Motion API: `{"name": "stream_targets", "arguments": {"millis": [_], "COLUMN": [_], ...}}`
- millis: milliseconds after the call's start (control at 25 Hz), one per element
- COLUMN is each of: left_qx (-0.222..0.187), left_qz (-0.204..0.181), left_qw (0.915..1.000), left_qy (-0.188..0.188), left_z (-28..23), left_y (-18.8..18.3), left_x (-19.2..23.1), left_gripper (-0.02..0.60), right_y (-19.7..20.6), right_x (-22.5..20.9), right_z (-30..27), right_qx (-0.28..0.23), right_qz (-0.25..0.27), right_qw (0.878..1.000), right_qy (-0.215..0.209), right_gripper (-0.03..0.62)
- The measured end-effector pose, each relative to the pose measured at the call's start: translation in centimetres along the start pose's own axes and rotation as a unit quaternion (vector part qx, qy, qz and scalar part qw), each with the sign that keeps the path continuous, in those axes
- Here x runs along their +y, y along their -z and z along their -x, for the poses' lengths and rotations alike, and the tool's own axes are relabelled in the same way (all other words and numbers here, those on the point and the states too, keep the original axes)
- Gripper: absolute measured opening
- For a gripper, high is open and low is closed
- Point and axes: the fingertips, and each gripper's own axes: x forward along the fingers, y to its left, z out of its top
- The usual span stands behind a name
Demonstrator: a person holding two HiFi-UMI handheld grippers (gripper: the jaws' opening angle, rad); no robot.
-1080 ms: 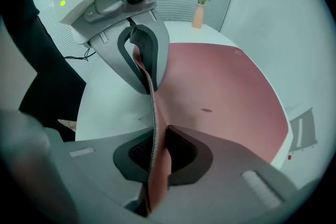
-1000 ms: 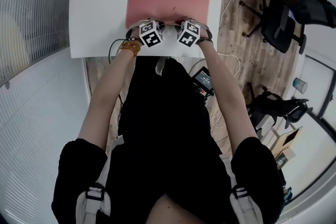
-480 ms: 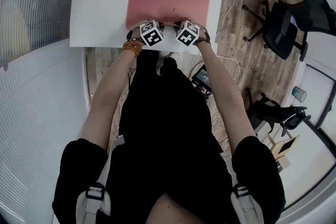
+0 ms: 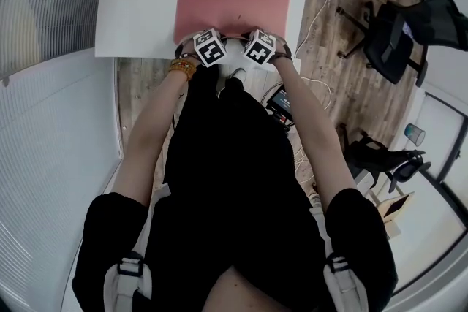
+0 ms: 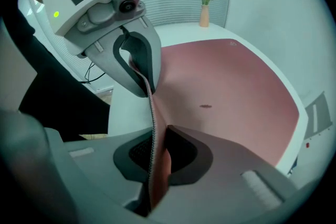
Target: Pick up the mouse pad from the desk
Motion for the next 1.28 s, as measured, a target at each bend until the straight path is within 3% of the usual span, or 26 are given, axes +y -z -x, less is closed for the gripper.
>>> {"name": "stream_targets", "arguments": {"millis": [120, 320, 520, 680, 800, 1000, 1280], "left_qx": [0.015, 0.009, 0.005, -0.009, -0.028, -0.026, -0.066], "left_qz": [0.002, 0.013, 0.005, -0.003, -0.014, -0.041, 0.023], "left_qw": [0.9996, 0.9998, 0.9994, 0.9996, 0.9994, 0.9988, 0.9974], "left_qy": [0.024, 0.014, 0.034, 0.027, 0.013, 0.001, 0.014], "left_z": [-0.3, -0.5, 0.4, 2.0, 4.4, 6.8, 9.0], "left_y": [-0.3, 0.2, 0.9, 0.3, -0.6, -1.9, -2.9], "left_x": [-1.7, -3.1, -4.1, -4.5, -4.4, -4.7, -4.8], "left_gripper": [0.018, 0.018, 0.02, 0.018, 0.018, 0.018, 0.018], "right_y": [1.2, 1.9, 1.6, 0.8, -0.3, -1.3, -2.0], "right_x": [0.9, 2.1, 3.7, 4.2, 4.2, 4.4, 4.9], "right_z": [0.3, 0.6, 0.7, 2.7, 5.1, 7.5, 9.6], "right_qx": [0.007, 0.011, -0.008, -0.027, -0.062, -0.082, -0.111], "right_qz": [0.017, 0.027, 0.028, 0.056, 0.046, 0.059, 0.041], "right_qw": [0.999, 0.999, 0.997, 0.995, 0.993, 0.992, 0.989], "right_qy": [-0.032, -0.045, -0.069, -0.082, -0.086, -0.074, -0.088], "right_gripper": [0.041, 0.043, 0.041, 0.041, 0.041, 0.041, 0.043]}}
